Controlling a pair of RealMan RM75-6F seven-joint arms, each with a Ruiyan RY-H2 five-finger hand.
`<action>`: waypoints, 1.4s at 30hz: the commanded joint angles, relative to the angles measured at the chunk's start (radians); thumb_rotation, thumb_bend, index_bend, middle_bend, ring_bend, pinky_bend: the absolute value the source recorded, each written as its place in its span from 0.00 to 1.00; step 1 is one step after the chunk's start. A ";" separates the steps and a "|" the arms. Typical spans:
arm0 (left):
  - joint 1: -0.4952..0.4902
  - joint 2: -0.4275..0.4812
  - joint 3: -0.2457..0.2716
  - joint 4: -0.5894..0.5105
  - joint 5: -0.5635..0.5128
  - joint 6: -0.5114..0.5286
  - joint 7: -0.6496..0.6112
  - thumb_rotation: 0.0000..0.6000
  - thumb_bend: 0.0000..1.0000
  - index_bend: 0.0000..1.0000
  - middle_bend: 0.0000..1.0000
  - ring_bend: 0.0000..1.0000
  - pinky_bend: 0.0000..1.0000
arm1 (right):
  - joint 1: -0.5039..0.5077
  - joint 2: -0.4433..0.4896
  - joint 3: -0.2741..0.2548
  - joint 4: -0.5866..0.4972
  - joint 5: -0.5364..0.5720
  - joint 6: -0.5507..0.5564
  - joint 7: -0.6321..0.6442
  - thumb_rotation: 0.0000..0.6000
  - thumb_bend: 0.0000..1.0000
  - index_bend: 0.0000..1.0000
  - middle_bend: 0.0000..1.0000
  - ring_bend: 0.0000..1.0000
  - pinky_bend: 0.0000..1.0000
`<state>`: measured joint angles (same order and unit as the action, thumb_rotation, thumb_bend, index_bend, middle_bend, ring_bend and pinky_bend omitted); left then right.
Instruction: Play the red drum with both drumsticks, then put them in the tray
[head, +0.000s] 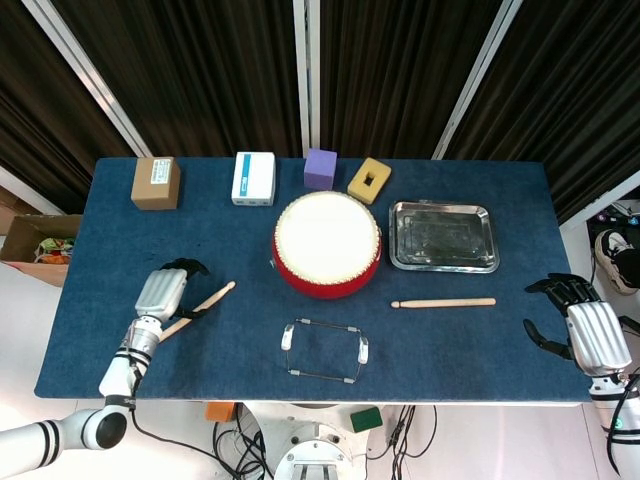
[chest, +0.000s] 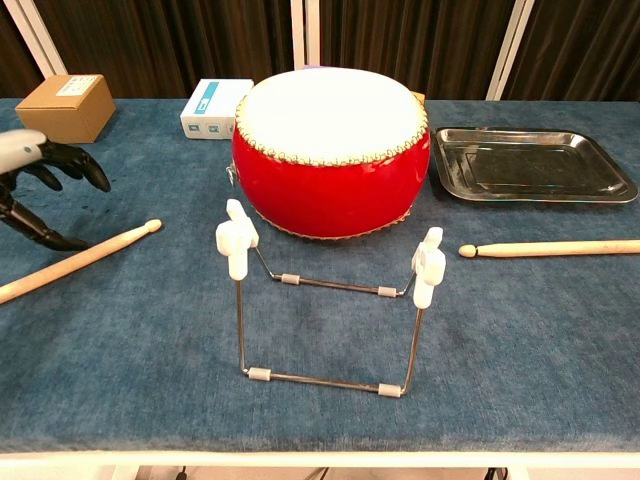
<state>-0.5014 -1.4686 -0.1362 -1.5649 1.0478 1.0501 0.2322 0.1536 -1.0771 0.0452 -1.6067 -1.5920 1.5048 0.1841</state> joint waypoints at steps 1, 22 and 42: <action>-0.020 -0.034 -0.001 0.017 -0.053 -0.018 0.051 1.00 0.12 0.34 0.25 0.19 0.25 | 0.001 -0.002 0.001 0.002 0.002 -0.004 0.001 1.00 0.29 0.37 0.36 0.19 0.23; -0.003 -0.099 0.055 0.036 -0.105 0.102 0.270 1.00 0.32 0.49 0.28 0.19 0.27 | -0.006 0.002 0.007 -0.015 0.015 -0.016 0.001 1.00 0.29 0.37 0.36 0.19 0.23; 0.155 -0.128 -0.057 0.234 0.232 0.305 -0.722 1.00 0.49 0.58 0.40 0.29 0.38 | -0.027 0.003 0.006 -0.022 0.011 0.006 0.008 1.00 0.29 0.37 0.36 0.19 0.23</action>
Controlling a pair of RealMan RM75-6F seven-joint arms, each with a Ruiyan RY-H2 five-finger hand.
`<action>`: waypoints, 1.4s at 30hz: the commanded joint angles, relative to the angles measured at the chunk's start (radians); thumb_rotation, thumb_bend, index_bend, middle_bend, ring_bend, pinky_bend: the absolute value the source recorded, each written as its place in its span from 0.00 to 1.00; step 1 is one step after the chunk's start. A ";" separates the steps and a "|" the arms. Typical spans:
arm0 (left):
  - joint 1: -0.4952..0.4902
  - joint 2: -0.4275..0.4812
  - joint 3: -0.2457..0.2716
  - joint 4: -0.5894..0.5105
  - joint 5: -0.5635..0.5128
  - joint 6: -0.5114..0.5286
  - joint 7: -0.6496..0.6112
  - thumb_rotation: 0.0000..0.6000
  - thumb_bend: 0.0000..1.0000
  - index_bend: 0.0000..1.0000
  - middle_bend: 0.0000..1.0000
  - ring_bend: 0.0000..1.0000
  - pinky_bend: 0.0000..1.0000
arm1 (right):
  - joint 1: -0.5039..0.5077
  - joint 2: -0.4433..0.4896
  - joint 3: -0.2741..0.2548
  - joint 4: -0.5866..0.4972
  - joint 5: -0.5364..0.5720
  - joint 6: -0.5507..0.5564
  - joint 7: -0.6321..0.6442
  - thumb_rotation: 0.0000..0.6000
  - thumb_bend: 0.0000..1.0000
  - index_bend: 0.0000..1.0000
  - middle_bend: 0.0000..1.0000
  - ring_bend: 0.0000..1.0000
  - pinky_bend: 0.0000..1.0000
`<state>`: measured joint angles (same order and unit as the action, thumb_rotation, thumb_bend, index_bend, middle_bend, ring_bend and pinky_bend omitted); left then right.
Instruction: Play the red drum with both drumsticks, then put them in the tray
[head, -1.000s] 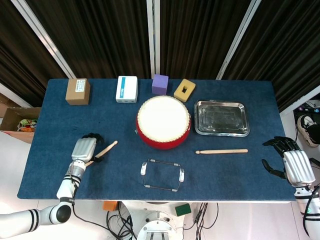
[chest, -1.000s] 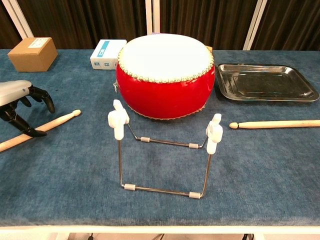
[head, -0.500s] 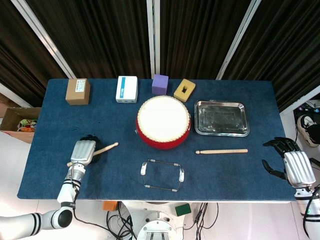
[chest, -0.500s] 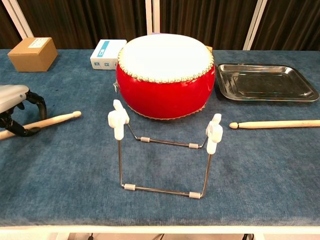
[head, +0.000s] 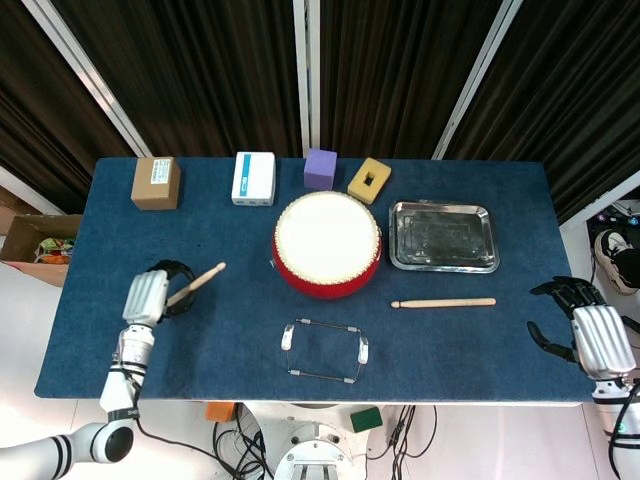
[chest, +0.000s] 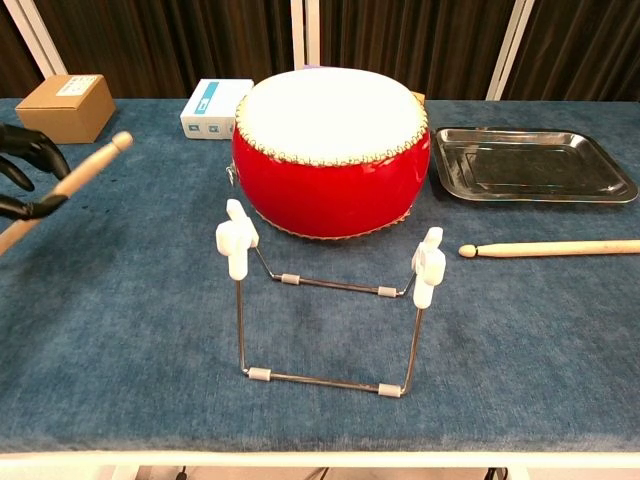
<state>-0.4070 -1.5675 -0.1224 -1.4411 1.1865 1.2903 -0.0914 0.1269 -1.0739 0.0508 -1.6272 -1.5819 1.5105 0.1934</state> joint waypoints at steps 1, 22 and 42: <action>0.064 -0.032 -0.083 0.116 0.089 0.061 -0.455 1.00 0.49 0.57 0.41 0.30 0.40 | -0.001 0.000 0.001 -0.002 0.001 0.000 -0.002 1.00 0.29 0.37 0.36 0.19 0.23; 0.093 0.035 -0.192 0.134 0.099 -0.210 -1.433 1.00 0.52 0.37 0.42 0.34 0.43 | 0.000 0.002 0.010 -0.020 0.014 -0.013 -0.030 1.00 0.28 0.37 0.36 0.19 0.23; 0.083 0.037 -0.171 0.062 0.049 -0.165 -1.006 1.00 0.04 0.54 0.65 0.67 0.67 | 0.002 0.010 0.021 -0.041 0.003 -0.002 -0.051 1.00 0.28 0.37 0.36 0.19 0.23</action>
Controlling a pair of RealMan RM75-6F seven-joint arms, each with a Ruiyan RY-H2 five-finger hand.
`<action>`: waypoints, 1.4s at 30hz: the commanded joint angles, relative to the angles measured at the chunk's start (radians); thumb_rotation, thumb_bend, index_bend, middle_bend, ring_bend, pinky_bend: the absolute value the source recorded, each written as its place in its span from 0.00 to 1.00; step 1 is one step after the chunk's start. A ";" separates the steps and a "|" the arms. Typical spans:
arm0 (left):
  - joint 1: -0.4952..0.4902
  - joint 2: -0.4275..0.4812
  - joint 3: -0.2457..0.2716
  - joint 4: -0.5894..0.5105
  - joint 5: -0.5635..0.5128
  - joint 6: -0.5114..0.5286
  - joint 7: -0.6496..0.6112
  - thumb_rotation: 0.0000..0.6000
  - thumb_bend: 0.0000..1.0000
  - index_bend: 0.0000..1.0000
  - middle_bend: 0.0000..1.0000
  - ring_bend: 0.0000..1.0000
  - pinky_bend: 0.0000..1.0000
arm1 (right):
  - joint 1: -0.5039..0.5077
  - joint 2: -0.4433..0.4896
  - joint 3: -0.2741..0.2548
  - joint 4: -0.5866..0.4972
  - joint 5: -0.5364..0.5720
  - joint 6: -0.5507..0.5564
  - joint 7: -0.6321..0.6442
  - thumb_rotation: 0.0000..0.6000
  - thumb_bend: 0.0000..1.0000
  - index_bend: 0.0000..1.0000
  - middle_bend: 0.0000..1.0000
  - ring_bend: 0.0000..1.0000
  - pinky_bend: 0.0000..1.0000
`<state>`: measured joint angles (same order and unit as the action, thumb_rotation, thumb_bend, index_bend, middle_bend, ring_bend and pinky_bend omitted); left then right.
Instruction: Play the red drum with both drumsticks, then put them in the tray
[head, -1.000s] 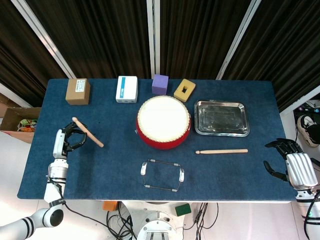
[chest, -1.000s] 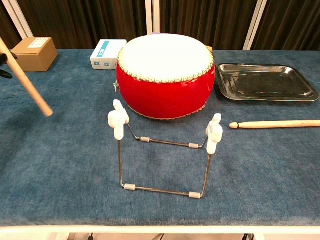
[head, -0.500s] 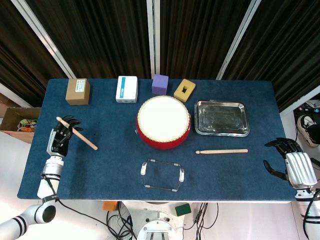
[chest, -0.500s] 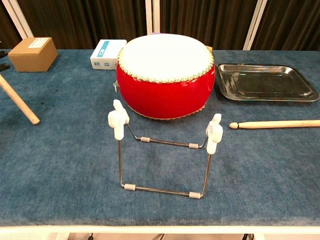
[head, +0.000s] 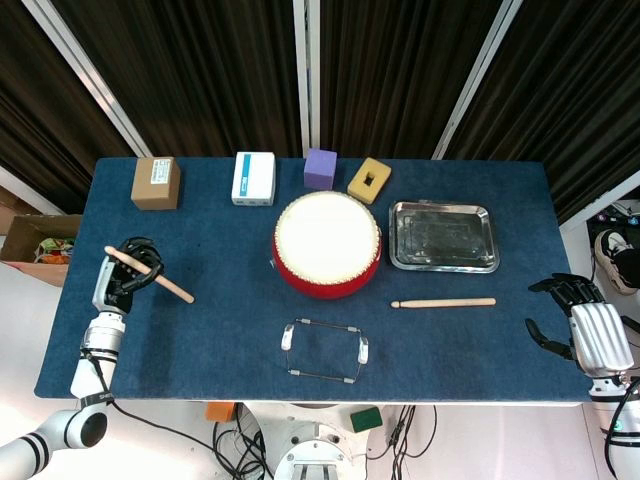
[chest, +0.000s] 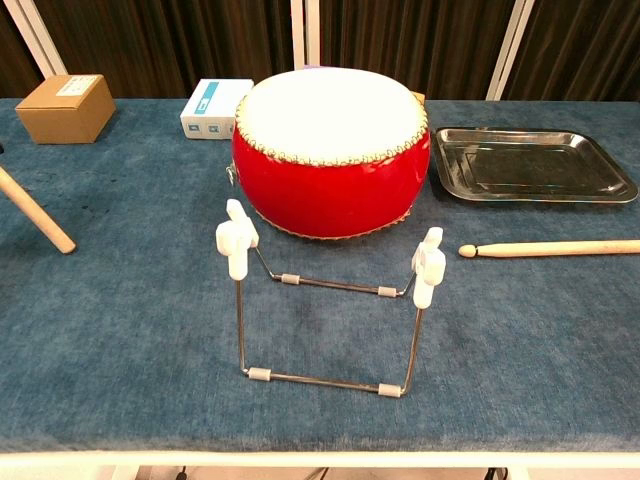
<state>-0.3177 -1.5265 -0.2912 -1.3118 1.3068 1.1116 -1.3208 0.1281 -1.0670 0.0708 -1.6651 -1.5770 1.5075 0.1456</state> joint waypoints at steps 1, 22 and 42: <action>-0.008 -0.005 -0.003 -0.078 -0.084 0.011 0.260 1.00 0.02 0.56 0.66 0.69 0.69 | 0.001 0.004 0.002 -0.006 -0.003 0.002 -0.004 1.00 0.28 0.37 0.36 0.19 0.23; 0.017 -0.055 0.054 -0.157 -0.045 0.075 0.485 1.00 0.00 0.68 0.73 0.77 0.73 | -0.013 0.010 0.002 -0.018 -0.009 0.024 -0.009 1.00 0.29 0.37 0.36 0.19 0.23; 0.058 -0.105 0.138 -0.100 0.005 0.078 0.494 1.00 0.00 0.72 0.75 0.78 0.75 | -0.020 0.014 0.001 -0.036 -0.015 0.034 -0.021 1.00 0.29 0.37 0.36 0.19 0.23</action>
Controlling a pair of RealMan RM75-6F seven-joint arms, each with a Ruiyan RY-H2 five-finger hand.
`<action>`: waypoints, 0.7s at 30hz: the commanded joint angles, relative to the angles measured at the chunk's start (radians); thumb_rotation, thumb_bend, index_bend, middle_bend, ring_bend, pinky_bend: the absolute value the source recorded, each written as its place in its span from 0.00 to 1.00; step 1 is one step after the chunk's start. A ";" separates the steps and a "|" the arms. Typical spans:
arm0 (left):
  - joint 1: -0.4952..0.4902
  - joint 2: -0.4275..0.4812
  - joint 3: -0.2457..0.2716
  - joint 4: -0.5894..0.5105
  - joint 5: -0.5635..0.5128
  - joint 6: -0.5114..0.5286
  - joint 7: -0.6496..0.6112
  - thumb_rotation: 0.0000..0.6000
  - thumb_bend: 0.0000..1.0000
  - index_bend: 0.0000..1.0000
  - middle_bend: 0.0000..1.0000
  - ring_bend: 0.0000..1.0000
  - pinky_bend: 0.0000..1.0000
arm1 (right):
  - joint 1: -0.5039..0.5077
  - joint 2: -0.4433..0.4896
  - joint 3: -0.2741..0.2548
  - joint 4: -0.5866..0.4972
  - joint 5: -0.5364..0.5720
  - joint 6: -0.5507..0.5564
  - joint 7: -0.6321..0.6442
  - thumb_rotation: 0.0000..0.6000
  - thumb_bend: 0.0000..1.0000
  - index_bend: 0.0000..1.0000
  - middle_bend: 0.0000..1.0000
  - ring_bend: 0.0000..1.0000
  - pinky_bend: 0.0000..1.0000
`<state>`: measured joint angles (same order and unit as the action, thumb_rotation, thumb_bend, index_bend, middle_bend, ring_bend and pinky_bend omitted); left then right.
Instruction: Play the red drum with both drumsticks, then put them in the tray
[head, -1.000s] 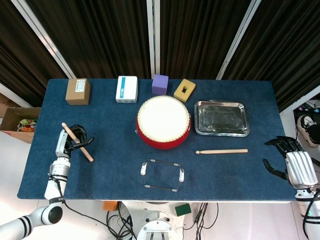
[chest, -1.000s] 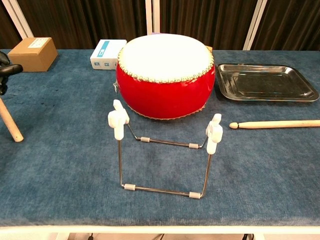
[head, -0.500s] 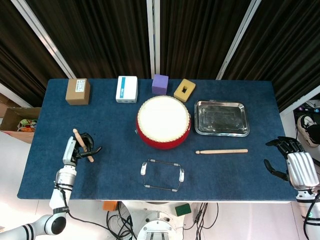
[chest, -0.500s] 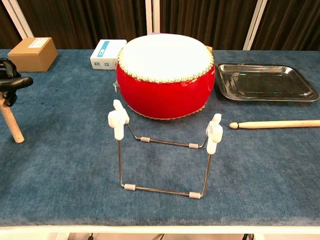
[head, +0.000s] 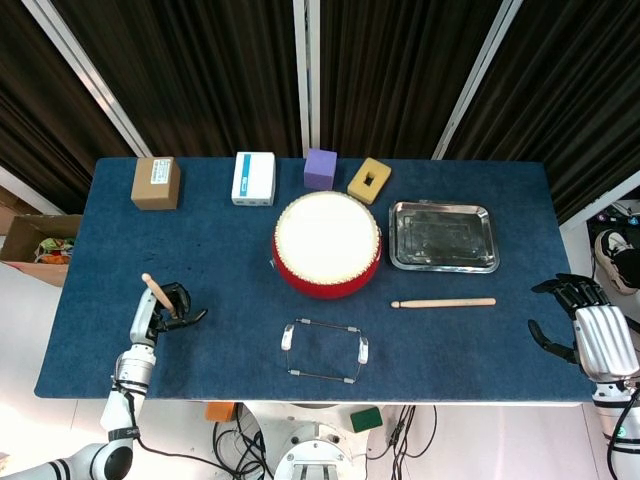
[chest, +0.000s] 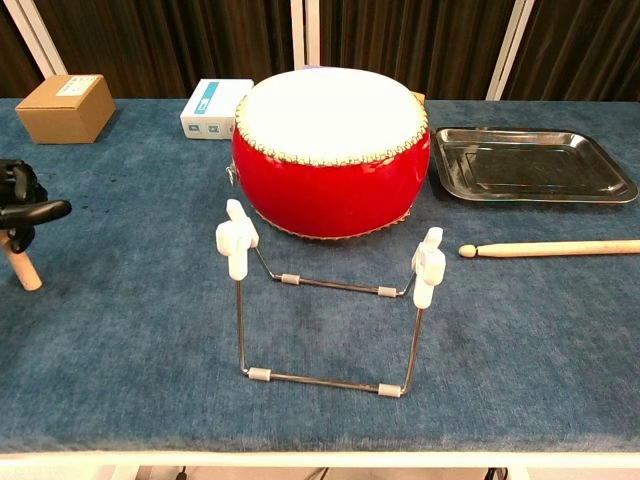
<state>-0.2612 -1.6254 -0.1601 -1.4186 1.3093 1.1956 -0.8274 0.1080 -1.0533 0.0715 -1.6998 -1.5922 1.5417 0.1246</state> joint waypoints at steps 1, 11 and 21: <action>0.002 -0.008 0.010 0.011 0.004 -0.010 0.002 1.00 0.00 0.72 0.75 0.78 0.75 | -0.001 0.001 0.000 -0.002 0.001 0.000 0.000 1.00 0.29 0.37 0.36 0.19 0.23; -0.007 -0.023 0.004 0.025 -0.023 -0.030 0.104 1.00 0.08 0.84 0.85 0.87 0.89 | -0.005 0.000 0.001 -0.004 -0.001 0.007 0.006 1.00 0.29 0.37 0.36 0.19 0.23; -0.049 -0.005 -0.022 0.061 -0.040 -0.041 0.326 1.00 0.26 1.00 1.00 1.00 1.00 | -0.003 0.000 -0.002 0.010 0.007 -0.009 0.056 1.00 0.28 0.37 0.36 0.19 0.23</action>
<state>-0.2971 -1.6452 -0.1775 -1.3652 1.2694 1.1604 -0.5404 0.1043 -1.0527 0.0704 -1.6933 -1.5885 1.5378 0.1728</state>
